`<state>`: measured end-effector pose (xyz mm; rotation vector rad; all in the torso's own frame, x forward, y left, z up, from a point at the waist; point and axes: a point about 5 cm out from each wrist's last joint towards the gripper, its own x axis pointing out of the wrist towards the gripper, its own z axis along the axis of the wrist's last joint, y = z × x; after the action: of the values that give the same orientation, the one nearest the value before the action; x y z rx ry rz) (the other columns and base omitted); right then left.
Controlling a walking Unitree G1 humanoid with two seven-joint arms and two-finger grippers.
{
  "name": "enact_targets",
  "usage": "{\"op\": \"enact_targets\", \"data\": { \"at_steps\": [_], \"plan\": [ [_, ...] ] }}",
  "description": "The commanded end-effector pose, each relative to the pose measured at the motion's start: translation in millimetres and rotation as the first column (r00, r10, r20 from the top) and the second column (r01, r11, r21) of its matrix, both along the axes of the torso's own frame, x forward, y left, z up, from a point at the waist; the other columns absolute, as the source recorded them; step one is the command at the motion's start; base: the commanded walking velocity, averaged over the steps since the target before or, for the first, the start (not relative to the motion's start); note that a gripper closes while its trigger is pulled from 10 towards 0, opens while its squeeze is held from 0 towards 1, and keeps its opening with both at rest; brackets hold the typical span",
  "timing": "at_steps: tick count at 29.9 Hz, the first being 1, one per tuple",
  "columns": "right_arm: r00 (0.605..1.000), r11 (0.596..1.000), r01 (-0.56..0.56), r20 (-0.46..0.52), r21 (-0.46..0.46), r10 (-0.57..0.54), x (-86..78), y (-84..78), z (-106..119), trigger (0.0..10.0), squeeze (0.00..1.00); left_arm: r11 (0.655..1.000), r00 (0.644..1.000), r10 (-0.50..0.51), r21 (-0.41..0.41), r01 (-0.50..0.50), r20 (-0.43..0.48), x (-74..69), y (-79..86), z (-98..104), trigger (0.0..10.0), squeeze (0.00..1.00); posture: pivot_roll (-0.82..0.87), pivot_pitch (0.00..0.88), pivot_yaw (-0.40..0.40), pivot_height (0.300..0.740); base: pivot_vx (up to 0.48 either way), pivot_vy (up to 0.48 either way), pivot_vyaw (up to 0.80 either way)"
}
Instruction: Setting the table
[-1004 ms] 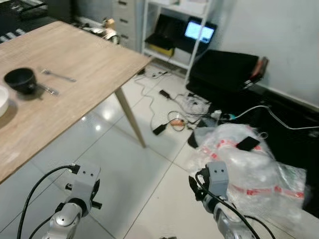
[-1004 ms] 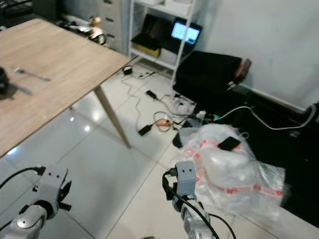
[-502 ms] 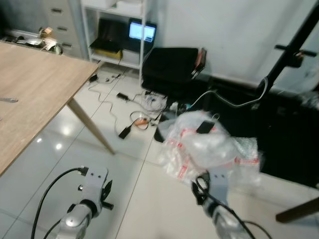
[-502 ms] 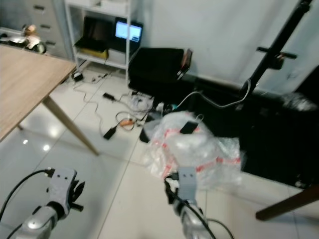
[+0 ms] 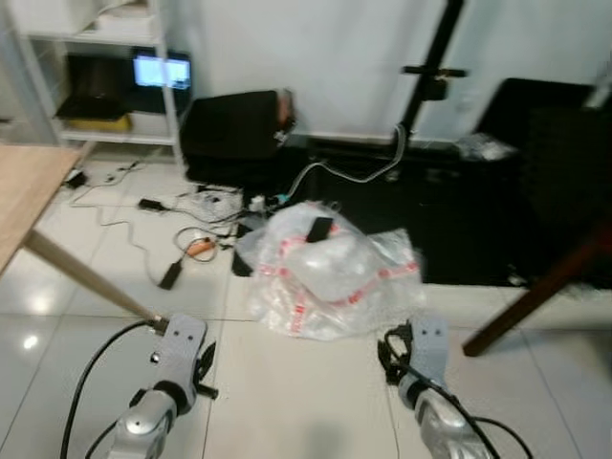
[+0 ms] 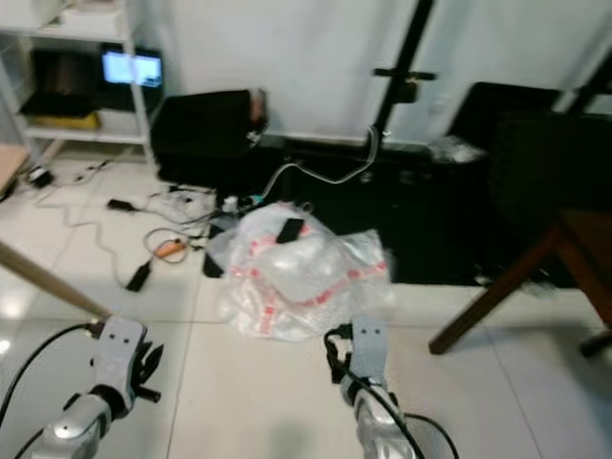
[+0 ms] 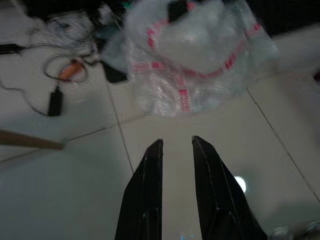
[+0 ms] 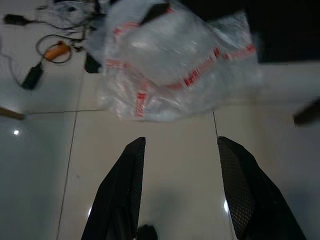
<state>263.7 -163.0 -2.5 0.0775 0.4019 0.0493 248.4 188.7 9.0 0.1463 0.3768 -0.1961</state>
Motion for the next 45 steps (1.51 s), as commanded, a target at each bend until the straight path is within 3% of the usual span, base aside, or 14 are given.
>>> {"op": "enact_targets", "data": {
  "at_steps": [1,45],
  "plan": [
    [1.000,1.000,0.008,-0.027,-0.003,-0.008,-5.5,-1.3,-6.8,10.0,0.00,1.000,1.000,-0.013,0.001,0.013,-0.026,-4.4,-1.5,-6.2,10.0,0.00,-0.03,0.043,0.032,0.740,0.000,0.000,-0.80],
    [1.000,1.000,0.007,-0.022,-0.015,-0.007,-5.7,-3.2,-9.1,10.0,0.00,0.999,0.998,-0.052,0.013,0.052,-0.040,-4.4,-5.4,-9.9,10.0,0.00,-0.03,0.047,0.025,0.740,0.000,0.000,-0.80]
  ]
}}
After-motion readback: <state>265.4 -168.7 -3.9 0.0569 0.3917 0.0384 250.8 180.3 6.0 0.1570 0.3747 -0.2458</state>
